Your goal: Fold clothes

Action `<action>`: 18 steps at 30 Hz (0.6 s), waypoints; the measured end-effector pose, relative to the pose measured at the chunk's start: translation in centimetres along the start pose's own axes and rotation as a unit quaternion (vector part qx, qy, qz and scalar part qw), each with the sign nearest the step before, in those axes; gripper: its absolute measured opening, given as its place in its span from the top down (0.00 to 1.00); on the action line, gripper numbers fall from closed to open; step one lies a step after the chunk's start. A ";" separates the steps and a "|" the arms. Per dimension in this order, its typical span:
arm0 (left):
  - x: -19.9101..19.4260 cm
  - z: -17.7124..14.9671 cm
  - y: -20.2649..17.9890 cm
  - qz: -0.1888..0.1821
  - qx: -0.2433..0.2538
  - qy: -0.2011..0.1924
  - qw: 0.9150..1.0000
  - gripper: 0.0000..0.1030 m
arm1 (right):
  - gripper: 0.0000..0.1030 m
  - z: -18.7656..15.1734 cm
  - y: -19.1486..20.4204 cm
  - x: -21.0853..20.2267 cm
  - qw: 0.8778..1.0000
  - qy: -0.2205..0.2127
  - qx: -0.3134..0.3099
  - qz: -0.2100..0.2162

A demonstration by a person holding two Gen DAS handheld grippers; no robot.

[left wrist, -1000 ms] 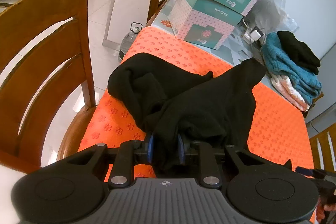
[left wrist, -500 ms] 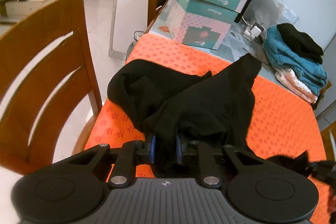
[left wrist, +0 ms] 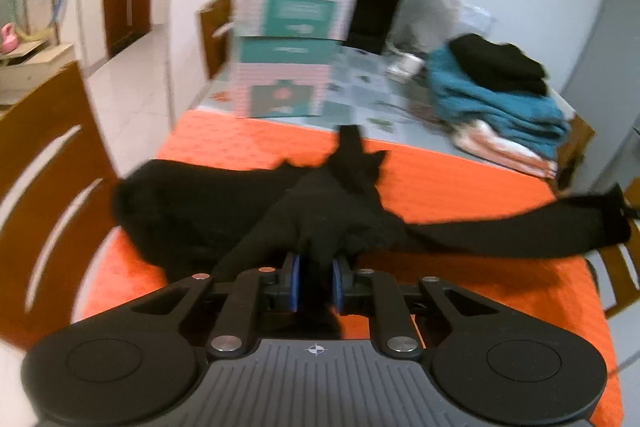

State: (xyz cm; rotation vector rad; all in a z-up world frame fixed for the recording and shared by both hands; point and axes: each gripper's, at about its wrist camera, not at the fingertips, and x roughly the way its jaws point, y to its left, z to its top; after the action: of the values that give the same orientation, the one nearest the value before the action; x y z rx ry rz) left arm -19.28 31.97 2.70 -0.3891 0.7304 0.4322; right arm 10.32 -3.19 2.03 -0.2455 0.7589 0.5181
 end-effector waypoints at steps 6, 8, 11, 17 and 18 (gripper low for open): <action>1.8 -3.2 -7.7 -0.051 0.052 0.035 0.997 0.82 | 0.91 0.9 -9.0 1.1 0.998 0.012 0.017 -0.061; 3.0 -4.8 -10.0 -0.069 0.065 0.068 0.993 0.82 | 0.91 0.6 -11.4 1.9 0.996 0.022 0.016 -0.080; 4.4 -6.2 -11.9 -0.097 0.057 0.103 0.988 0.82 | 0.91 0.0 -14.6 3.3 0.993 0.044 0.020 -0.106; 2.9 -6.6 -12.2 -0.100 0.029 0.065 0.992 0.79 | 0.90 -2.7 -17.5 7.4 0.986 0.106 0.030 -0.123; 2.4 -6.6 -12.0 -0.095 0.021 0.056 0.994 0.78 | 0.89 -3.0 -17.5 8.1 0.986 0.115 0.032 -0.120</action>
State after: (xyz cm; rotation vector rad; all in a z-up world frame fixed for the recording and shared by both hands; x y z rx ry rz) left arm -15.20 19.24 -1.24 -0.4415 0.8029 0.2156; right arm 22.72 -16.36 -5.33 -0.3354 0.9540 0.2385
